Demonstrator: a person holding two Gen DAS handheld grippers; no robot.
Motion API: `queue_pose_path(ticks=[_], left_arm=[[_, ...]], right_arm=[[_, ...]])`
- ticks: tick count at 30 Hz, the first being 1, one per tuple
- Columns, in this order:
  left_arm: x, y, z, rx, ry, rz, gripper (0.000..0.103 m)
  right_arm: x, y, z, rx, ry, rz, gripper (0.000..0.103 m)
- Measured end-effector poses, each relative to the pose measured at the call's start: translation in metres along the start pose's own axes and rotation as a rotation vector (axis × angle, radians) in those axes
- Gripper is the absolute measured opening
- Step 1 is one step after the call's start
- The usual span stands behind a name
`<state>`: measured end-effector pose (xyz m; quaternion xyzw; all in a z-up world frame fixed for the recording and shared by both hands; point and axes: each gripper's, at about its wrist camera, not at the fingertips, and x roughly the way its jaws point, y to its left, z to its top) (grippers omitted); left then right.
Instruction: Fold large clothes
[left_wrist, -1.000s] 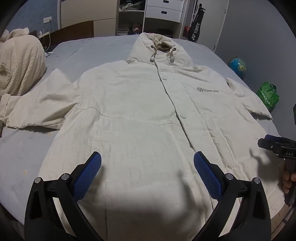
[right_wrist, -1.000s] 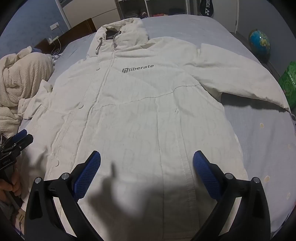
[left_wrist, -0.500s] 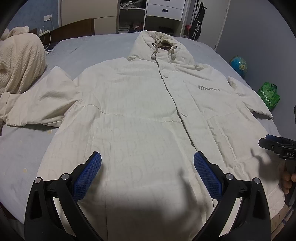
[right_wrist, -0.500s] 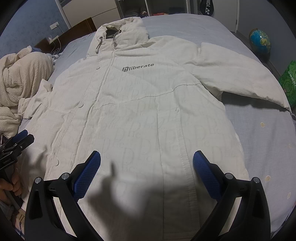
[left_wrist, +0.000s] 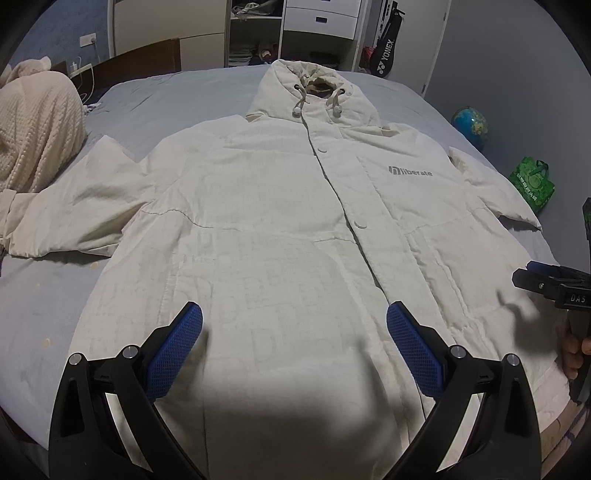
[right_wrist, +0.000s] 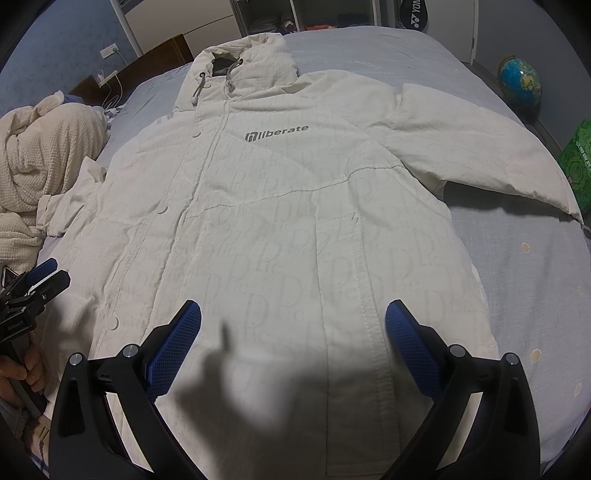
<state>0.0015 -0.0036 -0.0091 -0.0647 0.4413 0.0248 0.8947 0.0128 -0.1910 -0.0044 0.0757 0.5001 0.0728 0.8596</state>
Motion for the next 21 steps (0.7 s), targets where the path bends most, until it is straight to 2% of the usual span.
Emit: queue_pose_path(ticks=[21], left_arm=[[-0.0014,0.0002,0.0006,0.005,0.003,0.008,0.096]], right_arm=[[0.0003,-0.0005,0.0005,0.003,0.003,0.002,0.096]])
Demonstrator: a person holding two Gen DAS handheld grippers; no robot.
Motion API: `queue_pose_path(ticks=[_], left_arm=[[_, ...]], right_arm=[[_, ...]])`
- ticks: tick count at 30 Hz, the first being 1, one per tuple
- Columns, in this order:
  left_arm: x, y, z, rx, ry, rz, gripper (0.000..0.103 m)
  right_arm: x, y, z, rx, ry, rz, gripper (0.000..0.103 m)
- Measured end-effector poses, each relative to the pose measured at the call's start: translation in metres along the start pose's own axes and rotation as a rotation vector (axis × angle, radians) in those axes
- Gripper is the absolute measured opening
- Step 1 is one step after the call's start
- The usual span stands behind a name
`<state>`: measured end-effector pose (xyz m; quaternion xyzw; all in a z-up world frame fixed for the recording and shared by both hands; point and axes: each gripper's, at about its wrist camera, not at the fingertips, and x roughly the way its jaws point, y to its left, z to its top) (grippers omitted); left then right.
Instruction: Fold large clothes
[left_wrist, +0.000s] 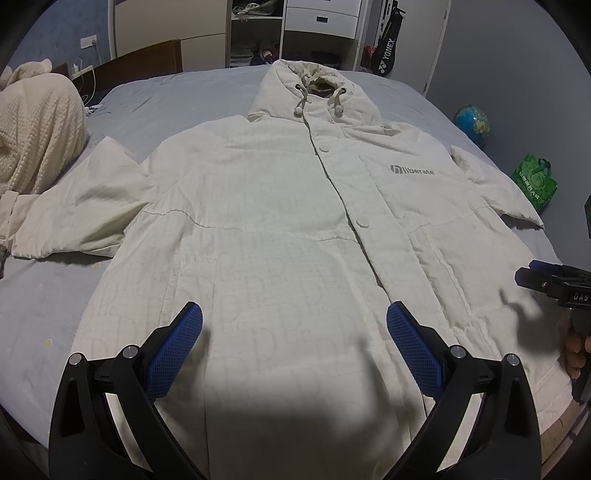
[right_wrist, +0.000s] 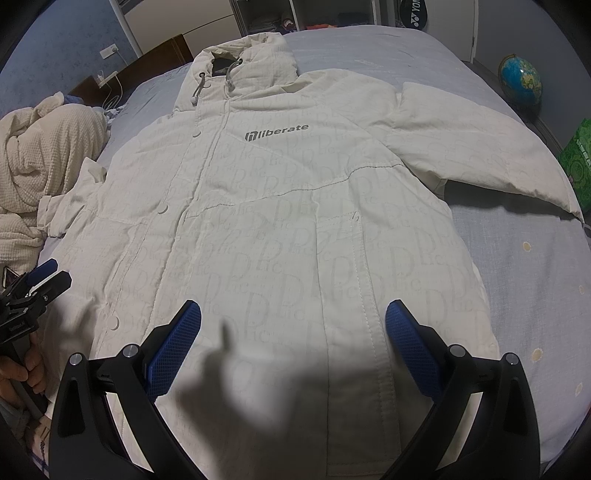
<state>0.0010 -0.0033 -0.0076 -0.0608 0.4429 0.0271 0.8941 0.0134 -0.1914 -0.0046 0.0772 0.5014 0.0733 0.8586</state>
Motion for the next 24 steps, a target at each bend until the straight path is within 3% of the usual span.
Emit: queue_pose_path(ticks=[19,24], left_arm=[[0.0,0.001,0.0,0.003,0.006,0.004,0.096],[0.003,0.002,0.0,0.005,0.025,0.015,0.096]], right_arm=[[0.0,0.001,0.0,0.003,-0.001,0.003,0.096],[-0.007,-0.01,0.005,0.059,-0.008,0.066,0.096]])
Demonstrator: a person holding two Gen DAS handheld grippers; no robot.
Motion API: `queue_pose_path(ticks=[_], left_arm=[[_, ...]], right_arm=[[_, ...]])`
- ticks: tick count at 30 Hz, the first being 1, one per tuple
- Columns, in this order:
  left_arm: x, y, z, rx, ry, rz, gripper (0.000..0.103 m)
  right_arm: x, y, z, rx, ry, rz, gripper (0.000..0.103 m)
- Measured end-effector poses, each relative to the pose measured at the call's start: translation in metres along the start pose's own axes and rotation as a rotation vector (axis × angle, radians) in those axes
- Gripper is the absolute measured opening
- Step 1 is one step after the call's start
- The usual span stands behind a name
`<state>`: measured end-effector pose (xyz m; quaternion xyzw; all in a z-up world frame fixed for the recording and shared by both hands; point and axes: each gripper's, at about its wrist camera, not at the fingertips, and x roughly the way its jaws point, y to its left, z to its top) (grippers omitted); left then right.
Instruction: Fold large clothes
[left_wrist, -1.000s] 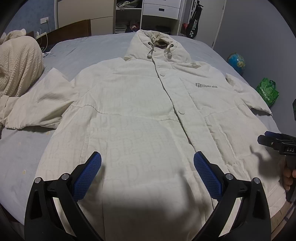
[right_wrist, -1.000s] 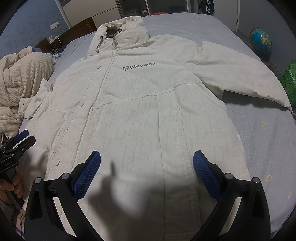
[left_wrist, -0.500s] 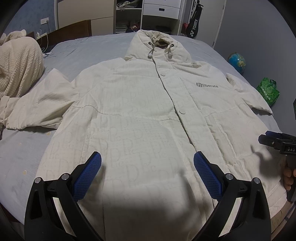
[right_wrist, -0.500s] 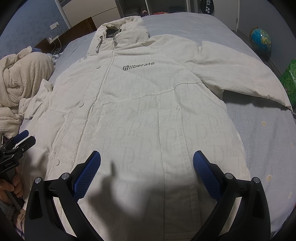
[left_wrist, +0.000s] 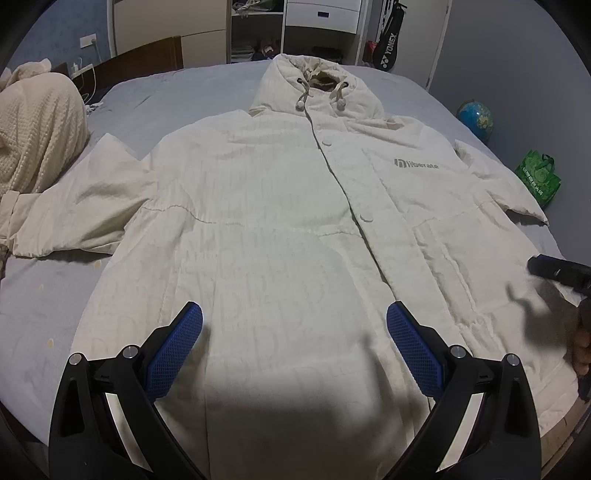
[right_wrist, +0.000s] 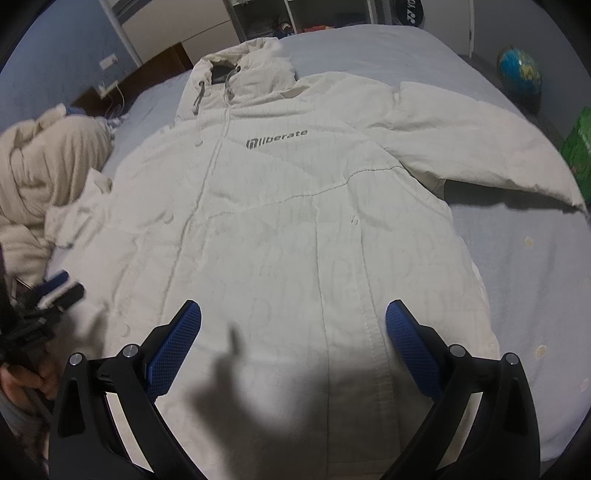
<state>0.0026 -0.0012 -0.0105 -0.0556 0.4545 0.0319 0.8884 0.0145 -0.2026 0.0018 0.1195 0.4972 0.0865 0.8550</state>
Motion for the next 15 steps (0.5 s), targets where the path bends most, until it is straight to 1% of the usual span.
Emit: queue_pose_path(ticks=[3,7,15], left_arm=[[0.004,-0.001,-0.001,0.0,0.018,0.01,0.096],[0.014,-0.001,-0.002,0.001,0.059,0.034,0.096],[0.03,-0.005,-0.006,0.024,0.131,0.066,0.096]], right_arm=[[-0.008,-0.013,0.008,0.044,-0.014,0.028,0.096],[-0.025,-0.04,0.023,0.062,-0.045,0.0,0.096],[-0.046,-0.133,0.051,0.168,-0.089,-0.093,0.096]])
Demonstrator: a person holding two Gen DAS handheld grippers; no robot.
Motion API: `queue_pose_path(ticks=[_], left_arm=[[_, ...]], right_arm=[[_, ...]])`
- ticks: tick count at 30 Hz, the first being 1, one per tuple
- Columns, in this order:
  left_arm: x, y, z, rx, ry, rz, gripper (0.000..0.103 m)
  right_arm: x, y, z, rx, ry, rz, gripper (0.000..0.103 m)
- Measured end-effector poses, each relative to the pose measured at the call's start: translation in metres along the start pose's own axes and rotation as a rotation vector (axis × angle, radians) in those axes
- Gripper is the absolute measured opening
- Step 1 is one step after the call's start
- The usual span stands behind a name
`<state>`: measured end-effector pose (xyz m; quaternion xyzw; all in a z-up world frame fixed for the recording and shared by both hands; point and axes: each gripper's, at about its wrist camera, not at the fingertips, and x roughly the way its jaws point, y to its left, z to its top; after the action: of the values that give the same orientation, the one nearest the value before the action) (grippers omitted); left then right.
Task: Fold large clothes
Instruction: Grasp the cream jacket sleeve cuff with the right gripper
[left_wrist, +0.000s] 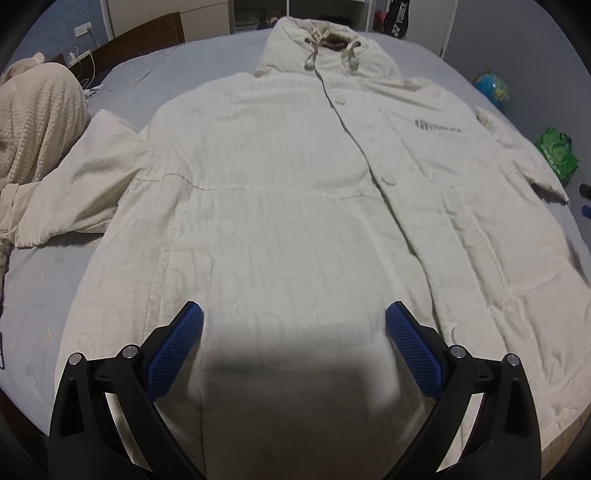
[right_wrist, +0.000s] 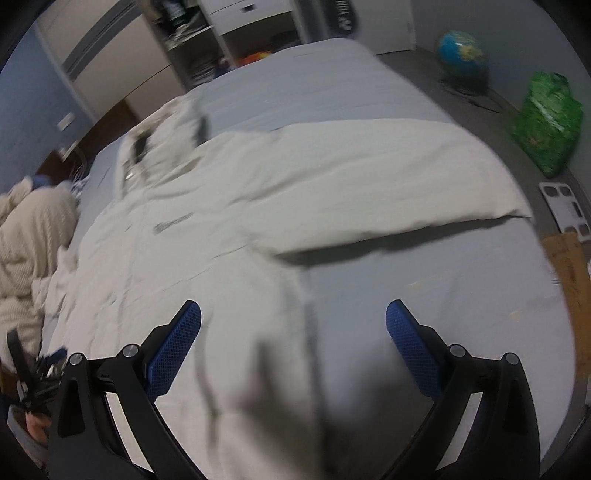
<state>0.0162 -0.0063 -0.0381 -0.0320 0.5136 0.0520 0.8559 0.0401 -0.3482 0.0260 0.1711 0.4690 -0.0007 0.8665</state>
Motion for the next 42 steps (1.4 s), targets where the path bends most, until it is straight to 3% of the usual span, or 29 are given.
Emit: queue_pose_path(ticks=[8,11,15,18,27,28,30,32,39,42], left_arm=[[0.01,-0.001,-0.001,0.017,0.051,0.007,0.097],[0.014,0.001,-0.001,0.009,0.065,-0.001,0.097],[0.015,0.004,-0.002,0.0,0.069,-0.011,0.098],[0.017,0.004,-0.002,-0.003,0.072,-0.014,0.098],[0.02,0.006,-0.002,-0.012,0.075,-0.022,0.098],[0.021,0.007,-0.001,-0.013,0.076,-0.023,0.098],[0.022,0.007,-0.001,-0.015,0.077,-0.023,0.098],[0.022,0.007,-0.001,-0.016,0.077,-0.023,0.098],[0.023,0.008,0.0,-0.019,0.073,-0.026,0.098],[0.023,0.008,0.0,-0.022,0.072,-0.029,0.098]], right_arm=[[0.015,-0.127,0.032,0.313,-0.038,0.009,0.096],[0.018,-0.17,0.038,0.45,-0.08,0.06,0.094],[0.028,-0.223,0.038,0.668,-0.138,0.181,0.082],[0.037,-0.25,0.032,0.786,-0.144,0.215,0.076],[0.058,-0.27,0.045,0.893,-0.197,0.244,0.072],[0.059,-0.272,0.049,0.903,-0.203,0.237,0.069],[0.061,-0.276,0.053,0.933,-0.208,0.217,0.043],[0.063,-0.28,0.052,0.979,-0.211,0.202,0.024],[0.055,-0.278,0.047,0.99,-0.26,0.204,0.007],[0.044,-0.27,0.054,0.976,-0.297,0.213,0.005]])
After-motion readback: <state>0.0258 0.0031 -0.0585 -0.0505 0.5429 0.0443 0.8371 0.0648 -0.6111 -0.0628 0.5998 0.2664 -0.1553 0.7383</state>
